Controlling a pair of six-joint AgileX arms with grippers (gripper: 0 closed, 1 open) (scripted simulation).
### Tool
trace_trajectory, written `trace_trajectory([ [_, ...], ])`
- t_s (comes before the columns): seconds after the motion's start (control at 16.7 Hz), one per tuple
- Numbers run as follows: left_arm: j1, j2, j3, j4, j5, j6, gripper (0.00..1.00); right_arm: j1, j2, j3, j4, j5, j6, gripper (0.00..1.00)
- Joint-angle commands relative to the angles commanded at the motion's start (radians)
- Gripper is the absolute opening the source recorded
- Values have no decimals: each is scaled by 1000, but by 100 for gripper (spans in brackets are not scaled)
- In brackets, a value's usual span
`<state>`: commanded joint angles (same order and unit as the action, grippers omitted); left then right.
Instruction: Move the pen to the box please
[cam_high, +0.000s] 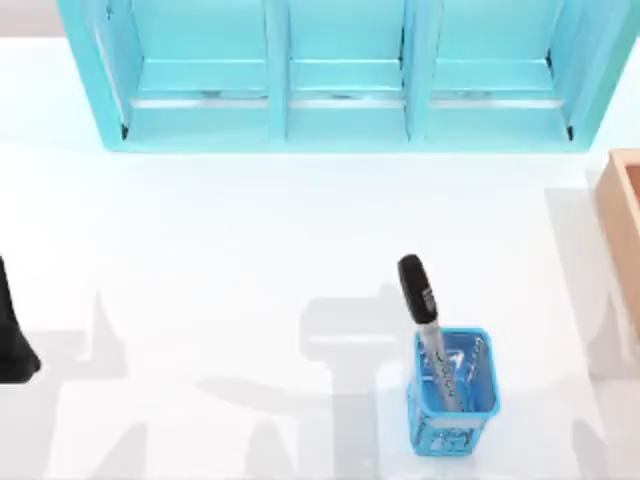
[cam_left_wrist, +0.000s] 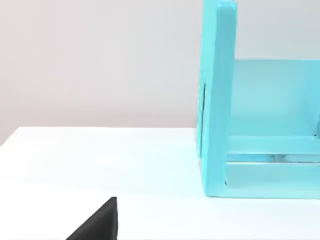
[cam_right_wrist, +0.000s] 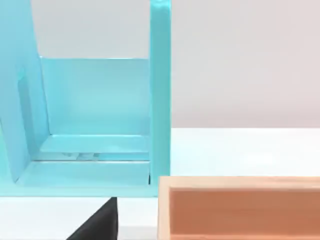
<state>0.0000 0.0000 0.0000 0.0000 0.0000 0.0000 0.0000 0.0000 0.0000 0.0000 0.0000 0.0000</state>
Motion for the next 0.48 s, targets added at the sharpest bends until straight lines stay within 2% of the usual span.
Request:
trace_trajectory([
  [0.24,0,0,0,0,0,0,100,33,37,17,-8,-26,-2,100],
  [0.48,0,0,0,0,0,0,100,166,231,96,-35,-131,-7,100],
])
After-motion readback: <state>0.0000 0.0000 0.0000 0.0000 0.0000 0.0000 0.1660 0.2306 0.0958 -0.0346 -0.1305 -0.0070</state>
